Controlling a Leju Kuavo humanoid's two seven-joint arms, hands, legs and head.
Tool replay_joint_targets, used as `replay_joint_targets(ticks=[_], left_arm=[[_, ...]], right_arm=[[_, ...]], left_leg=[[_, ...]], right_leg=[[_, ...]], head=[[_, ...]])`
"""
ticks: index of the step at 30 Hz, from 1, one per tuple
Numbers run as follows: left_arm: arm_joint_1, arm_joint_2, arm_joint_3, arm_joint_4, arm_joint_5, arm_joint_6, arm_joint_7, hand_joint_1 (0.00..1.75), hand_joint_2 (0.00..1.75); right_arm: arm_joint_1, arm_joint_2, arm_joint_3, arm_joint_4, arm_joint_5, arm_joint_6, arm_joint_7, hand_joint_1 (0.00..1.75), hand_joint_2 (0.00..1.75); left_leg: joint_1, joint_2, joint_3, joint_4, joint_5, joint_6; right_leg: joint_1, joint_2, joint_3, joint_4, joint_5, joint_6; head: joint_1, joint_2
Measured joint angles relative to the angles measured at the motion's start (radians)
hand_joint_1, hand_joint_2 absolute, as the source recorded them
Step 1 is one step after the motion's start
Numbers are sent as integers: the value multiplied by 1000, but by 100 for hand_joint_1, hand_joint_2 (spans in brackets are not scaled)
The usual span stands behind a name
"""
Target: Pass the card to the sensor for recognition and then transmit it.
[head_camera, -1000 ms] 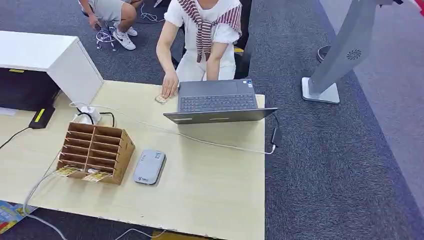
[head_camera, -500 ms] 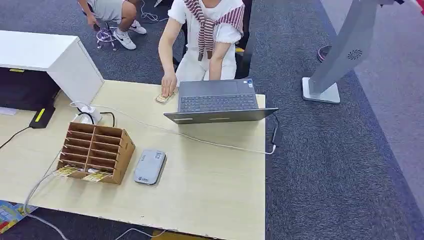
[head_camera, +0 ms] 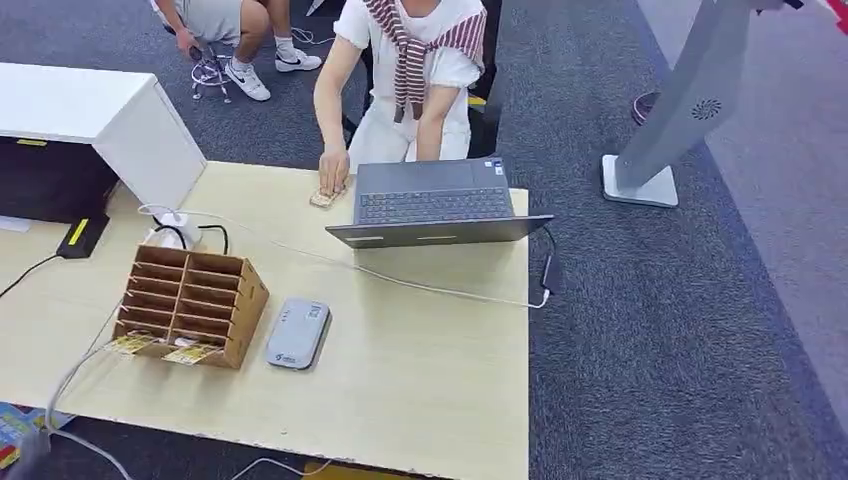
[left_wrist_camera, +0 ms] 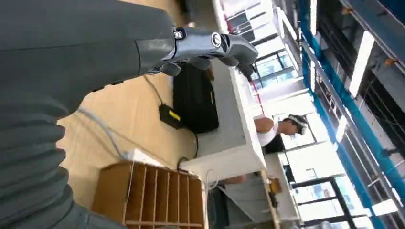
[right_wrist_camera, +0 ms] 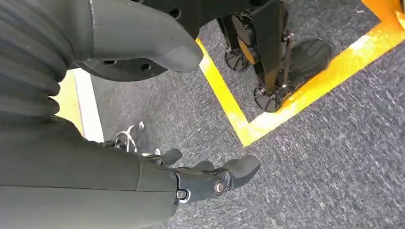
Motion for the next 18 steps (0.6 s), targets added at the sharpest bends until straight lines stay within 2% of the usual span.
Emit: replay_joint_targets(ticks=[3,4,7,9,11,14,18], left_arm=[[-9,3,0,-18,-32,20,-3,0,175],[-9,8,-4,-24,-80,61,-3,0,175],[-9,54,-74,-31,-363,327,5,0,175],[-11,113,-147,-29,-534,498,55,0,175],[-14,163,-219,-24,-624,608,96,0,175],[-13,215,-295,-17,-657,674,127,0,175],[-8,271,-333,4,-676,722,157,0,175]], right_arm=[[0,0,8,0,2,2,0,0,175],[0,0,11,0,8,4,1,0,175],[0,-2,28,0,46,23,14,0,175],[-3,-3,40,0,66,33,23,0,175],[-5,-3,50,0,78,36,34,0,175],[-5,-5,62,0,91,34,47,0,175],[-4,-7,71,0,109,32,58,0,175]], left_leg=[[0,1,0,0,0,0],[0,1,0,0,0,0],[0,0,0,0,0,0],[0,0,0,0,0,0],[0,0,0,0,0,0],[0,0,0,0,0,0],[0,1,0,0,0,0]], right_leg=[[0,0,0,0,0,0],[0,0,-1,0,0,0],[0,0,-1,0,0,0],[0,0,0,0,0,0],[0,0,0,0,0,0],[0,0,0,0,0,0],[0,0,0,0,0,0]], head=[[0,0],[0,0],[1,0],[0,0],[0,0],[0,0],[0,0]])
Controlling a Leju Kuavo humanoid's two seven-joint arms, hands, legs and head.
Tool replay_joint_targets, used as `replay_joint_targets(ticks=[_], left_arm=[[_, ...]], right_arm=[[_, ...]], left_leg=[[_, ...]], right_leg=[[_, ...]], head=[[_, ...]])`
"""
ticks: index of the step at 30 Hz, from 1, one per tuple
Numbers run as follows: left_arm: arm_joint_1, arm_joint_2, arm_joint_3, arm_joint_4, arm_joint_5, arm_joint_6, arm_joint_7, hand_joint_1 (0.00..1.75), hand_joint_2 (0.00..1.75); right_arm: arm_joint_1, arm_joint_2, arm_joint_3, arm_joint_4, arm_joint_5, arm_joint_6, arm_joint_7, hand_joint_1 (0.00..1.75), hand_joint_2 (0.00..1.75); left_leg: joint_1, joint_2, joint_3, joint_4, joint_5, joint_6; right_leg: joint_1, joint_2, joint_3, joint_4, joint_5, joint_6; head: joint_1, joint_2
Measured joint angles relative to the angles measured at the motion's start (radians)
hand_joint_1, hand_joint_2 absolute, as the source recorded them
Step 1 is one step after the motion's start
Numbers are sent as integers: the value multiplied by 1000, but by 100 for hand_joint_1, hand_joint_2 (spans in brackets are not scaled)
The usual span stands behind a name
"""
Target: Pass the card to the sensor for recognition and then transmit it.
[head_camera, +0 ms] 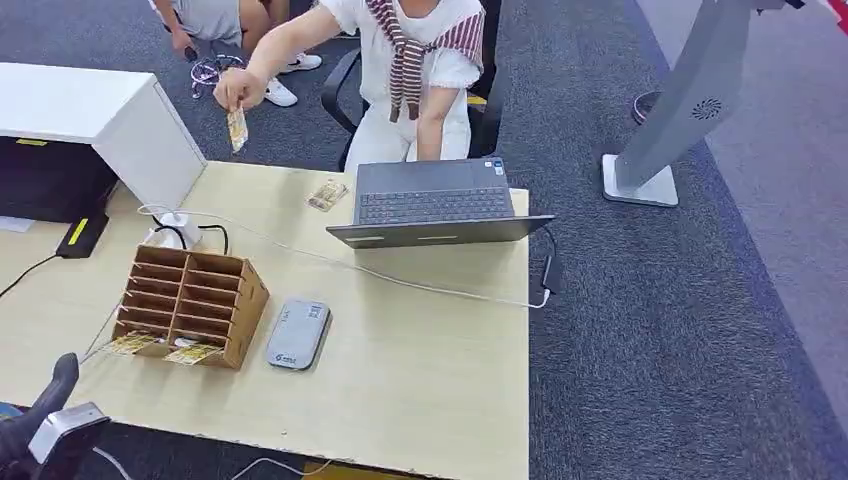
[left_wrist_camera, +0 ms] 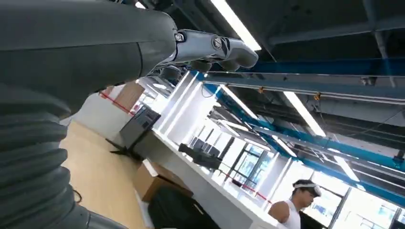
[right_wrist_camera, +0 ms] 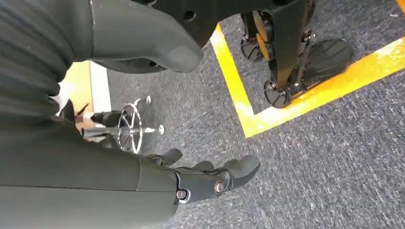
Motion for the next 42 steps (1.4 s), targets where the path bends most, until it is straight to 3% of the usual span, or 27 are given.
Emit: replay_joint_targets(ticks=[4,8,13,16,21,26,42], left_arm=[[-17,61,-6,59,-109,22,71,0,175],[-122,190,-53,216,-362,38,249,0,175],[-346,334,-194,474,-543,40,401,0,175],[-450,370,-300,596,-585,38,455,0,175],[-551,385,-416,703,-607,35,492,0,175],[-605,381,-492,742,-616,27,506,0,175],[-643,349,-583,761,-627,11,517,0,175]], right_arm=[[-1,-2,16,0,27,2,7,0,175],[-4,-8,44,0,79,24,13,0,175],[-12,-13,77,0,120,57,5,0,175],[-13,-15,90,0,134,61,3,0,175],[-13,-17,100,0,143,60,7,0,175],[-13,-19,105,0,143,60,10,0,175],[-13,-19,108,0,156,79,-16,0,175]], left_leg=[[0,0,0,0,0,0],[0,-3,0,0,2,-2],[1,-3,-1,0,7,-4],[1,-2,-1,0,7,-4],[0,-1,-2,1,7,-4],[0,0,-3,1,7,-4],[1,1,-5,1,7,-4]], right_leg=[[0,0,-1,0,0,0],[1,-2,-1,0,0,0],[1,-3,-1,1,5,-2],[1,-1,-1,1,6,-2],[1,0,-2,0,6,-2],[1,0,-4,0,6,-2],[1,2,-6,0,7,-2]], head=[[0,0],[0,0],[0,0],[0,0],[0,0],[0,0],[0,0]])
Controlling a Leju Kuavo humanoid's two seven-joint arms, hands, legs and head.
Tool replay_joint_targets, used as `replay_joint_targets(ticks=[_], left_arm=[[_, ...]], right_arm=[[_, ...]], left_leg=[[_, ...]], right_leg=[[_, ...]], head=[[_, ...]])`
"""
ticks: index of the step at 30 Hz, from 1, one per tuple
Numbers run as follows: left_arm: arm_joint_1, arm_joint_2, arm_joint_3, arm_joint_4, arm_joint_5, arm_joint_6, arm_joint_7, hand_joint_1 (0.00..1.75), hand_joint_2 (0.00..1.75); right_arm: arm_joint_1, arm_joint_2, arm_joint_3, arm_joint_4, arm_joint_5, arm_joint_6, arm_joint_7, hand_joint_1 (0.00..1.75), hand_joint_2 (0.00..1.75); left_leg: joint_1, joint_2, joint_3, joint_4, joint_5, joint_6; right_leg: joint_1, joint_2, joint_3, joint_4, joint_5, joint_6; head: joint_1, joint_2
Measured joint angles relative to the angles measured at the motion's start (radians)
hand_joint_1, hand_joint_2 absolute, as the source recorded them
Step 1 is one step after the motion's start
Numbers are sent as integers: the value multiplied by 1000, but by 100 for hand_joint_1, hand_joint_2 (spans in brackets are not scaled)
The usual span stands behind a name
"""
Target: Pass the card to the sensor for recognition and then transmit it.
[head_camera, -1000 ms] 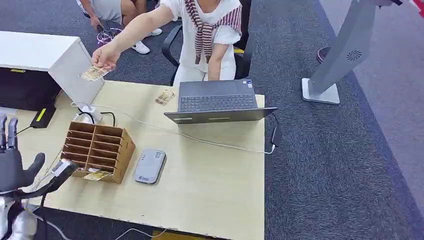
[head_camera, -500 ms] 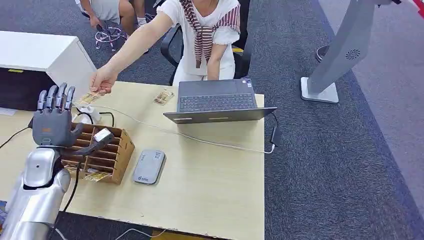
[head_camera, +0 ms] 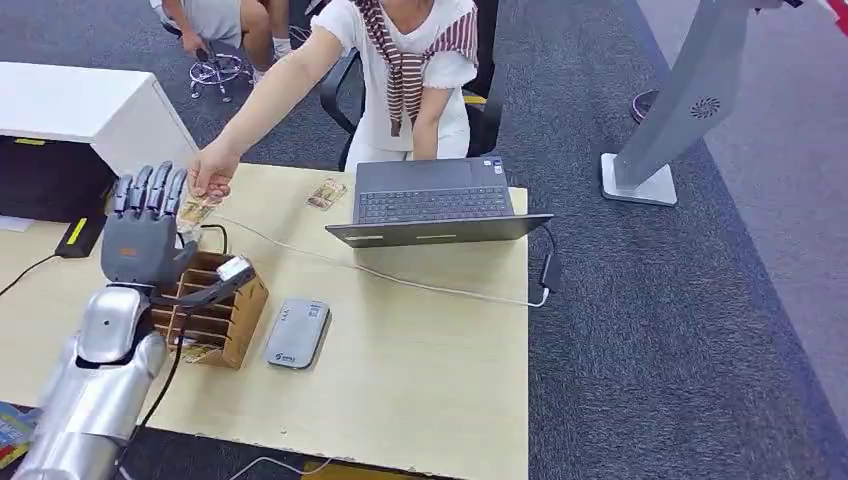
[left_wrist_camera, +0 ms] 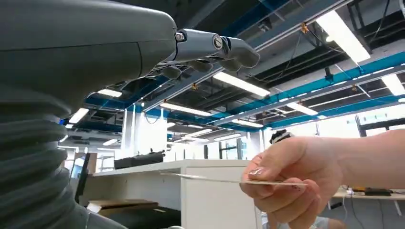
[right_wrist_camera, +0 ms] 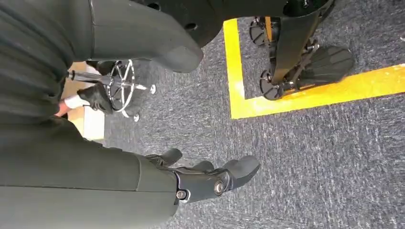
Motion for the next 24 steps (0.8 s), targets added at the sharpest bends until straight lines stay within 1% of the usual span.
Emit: replay_joint_targets(ticks=[11,12,13,14,24], left_arm=[[0,-21,-55,0,-29,-8,12,0,175],[0,-24,-63,0,-34,-12,13,5,175],[0,-27,-69,0,-36,-13,13,5,175],[0,-31,-74,0,-38,-15,14,175,175],[-6,-62,-137,0,-44,-27,21,175,175]], right_arm=[[0,0,4,1,3,2,-8,0,175],[0,0,5,1,4,1,-9,0,175],[0,0,5,1,4,1,-9,0,175],[0,0,5,1,5,1,-9,0,175],[0,0,6,1,6,0,-9,0,175]], left_leg=[[0,0,0,0,0,0],[0,0,0,0,0,0],[0,0,0,0,0,0],[0,0,0,0,0,0],[0,0,0,0,0,0]], right_leg=[[0,0,0,0,0,0],[0,0,0,0,0,0],[0,0,0,0,0,0],[0,0,0,0,0,0],[0,0,-1,0,0,0]], head=[[0,0],[0,0],[0,0],[0,0],[0,0]])
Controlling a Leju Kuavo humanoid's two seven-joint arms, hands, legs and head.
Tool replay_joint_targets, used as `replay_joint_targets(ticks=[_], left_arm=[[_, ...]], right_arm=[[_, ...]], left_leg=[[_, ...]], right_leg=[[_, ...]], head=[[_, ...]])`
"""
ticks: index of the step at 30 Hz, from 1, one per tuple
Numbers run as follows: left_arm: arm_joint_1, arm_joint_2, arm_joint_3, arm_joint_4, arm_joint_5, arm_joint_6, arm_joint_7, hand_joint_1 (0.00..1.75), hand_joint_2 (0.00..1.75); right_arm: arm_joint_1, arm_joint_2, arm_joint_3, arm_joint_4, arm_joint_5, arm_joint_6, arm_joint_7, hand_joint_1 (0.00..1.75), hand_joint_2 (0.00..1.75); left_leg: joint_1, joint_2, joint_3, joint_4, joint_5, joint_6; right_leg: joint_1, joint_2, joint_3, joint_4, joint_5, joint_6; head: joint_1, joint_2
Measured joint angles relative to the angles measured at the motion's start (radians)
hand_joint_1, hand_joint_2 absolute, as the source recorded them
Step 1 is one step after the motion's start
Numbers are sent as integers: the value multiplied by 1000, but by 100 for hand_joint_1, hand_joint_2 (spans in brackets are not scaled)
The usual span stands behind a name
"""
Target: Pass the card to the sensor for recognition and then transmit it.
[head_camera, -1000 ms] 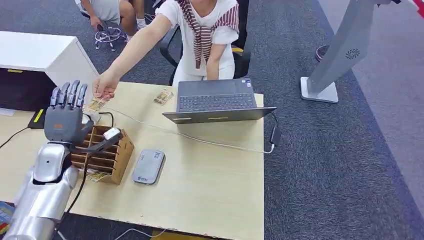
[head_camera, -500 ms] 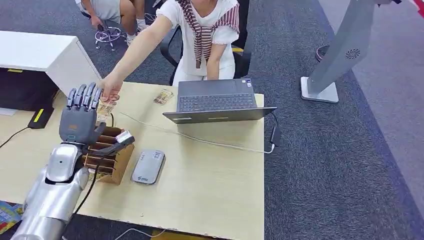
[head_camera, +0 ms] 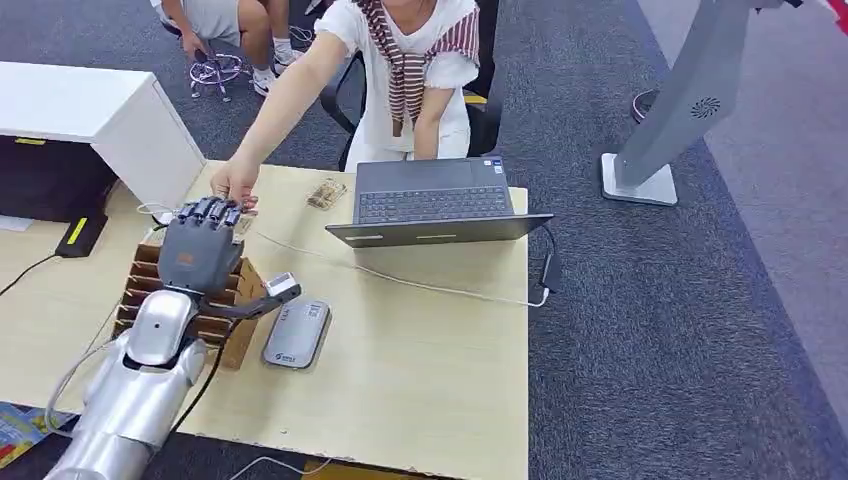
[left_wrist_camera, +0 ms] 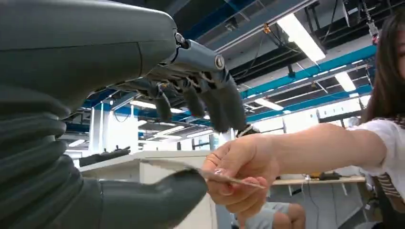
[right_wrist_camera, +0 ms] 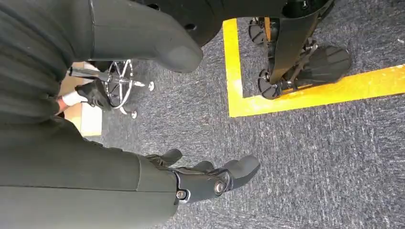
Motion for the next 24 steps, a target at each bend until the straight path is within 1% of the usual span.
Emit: replay_joint_targets(ticks=[9,14,20,24], left_arm=[[-22,-24,-48,0,13,2,9,175,175],[-28,-38,-58,2,15,1,10,175,175],[-44,-52,-78,15,28,15,14,175,175],[-23,-53,-81,6,65,34,13,175,175]], right_arm=[[0,0,0,0,4,1,0,0,175],[0,0,0,0,6,9,0,0,175],[1,0,0,0,5,14,0,0,175],[1,0,-1,0,5,10,-1,0,175]], left_leg=[[0,0,0,0,0,0],[0,0,0,0,0,0],[0,0,0,0,0,0],[0,0,-1,0,0,0]], right_leg=[[0,0,0,0,0,0],[0,0,-1,0,0,0],[0,0,0,0,0,0],[0,0,0,0,0,0]], head=[[0,0],[0,0],[0,0],[0,0]])
